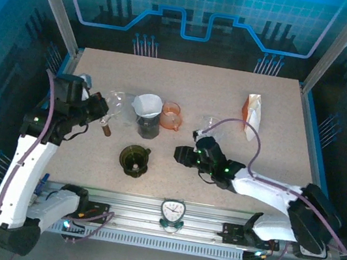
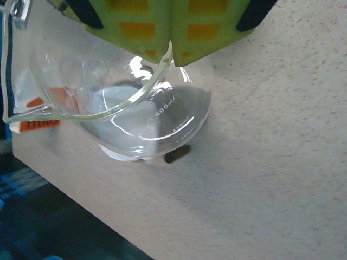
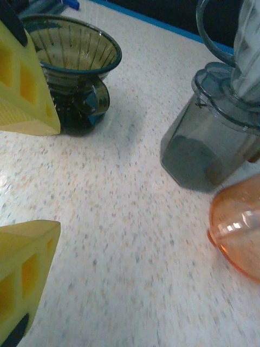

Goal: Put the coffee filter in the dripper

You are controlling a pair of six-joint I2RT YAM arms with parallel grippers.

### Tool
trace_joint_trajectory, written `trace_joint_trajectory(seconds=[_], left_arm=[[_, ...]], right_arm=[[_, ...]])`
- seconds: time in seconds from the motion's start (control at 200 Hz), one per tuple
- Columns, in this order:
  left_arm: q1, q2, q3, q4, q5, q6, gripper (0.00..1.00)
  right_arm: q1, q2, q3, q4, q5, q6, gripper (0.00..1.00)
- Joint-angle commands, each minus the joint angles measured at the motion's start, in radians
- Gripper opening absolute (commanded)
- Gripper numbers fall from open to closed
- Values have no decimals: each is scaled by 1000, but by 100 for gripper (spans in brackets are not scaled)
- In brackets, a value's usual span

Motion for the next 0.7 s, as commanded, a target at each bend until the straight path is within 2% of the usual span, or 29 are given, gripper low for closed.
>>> trace_joint_trajectory(seconds=[0.0, 0.21, 0.315, 0.435, 0.695], left_arm=[[-124, -9, 49, -6, -34, -17, 0], [-447, 72, 26, 27, -156, -56, 0], [-559, 156, 2, 76, -185, -63, 0], [-623, 285, -26, 131, -182, -58, 0], [-682, 551, -6, 201, -205, -36, 0]], right_arm=[[-34, -120, -13, -177, 123, -64, 47], [-120, -291, -29, -351, 160, -95, 49], [-151, -345, -35, -408, 166, -103, 50], [-158, -374, -34, -456, 184, -113, 51], [-164, -383, -35, -499, 190, -118, 53]])
